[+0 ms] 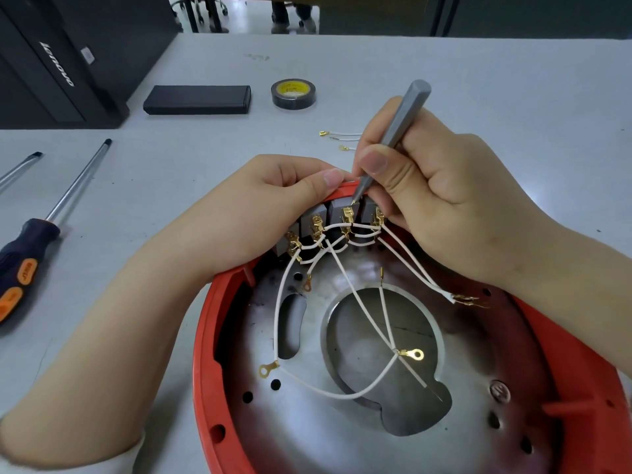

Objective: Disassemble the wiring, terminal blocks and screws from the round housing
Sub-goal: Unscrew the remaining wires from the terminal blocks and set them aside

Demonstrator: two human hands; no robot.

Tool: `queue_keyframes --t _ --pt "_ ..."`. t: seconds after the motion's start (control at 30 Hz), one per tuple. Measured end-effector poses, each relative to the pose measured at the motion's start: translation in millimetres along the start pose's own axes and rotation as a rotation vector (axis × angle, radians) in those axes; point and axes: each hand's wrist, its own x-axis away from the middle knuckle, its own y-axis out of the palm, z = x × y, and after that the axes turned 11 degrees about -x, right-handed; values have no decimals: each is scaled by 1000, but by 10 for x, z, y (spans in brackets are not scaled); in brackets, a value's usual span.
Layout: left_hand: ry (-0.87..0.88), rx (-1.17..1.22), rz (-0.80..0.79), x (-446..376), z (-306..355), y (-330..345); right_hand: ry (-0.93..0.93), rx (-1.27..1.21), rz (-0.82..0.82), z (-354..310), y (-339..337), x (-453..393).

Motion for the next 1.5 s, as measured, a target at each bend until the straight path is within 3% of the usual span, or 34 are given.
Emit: queue_keyframes --t 0.67,0.8,0.97,1.1,1.5 --pt "5 -1 2 15 44 -6 324 -282 -69 68 -18 -342" --pt "3 18 4 16 36 -6 213 -289 3 47 -4 -179" --pt "14 16 -2 22 22 3 14 -32 4 17 -11 -63" --pt "18 -30 18 15 21 5 -66 26 -20 15 -4 -36" --pt "21 -32 7 -3 11 8 -106 176 -26 27 0 0"
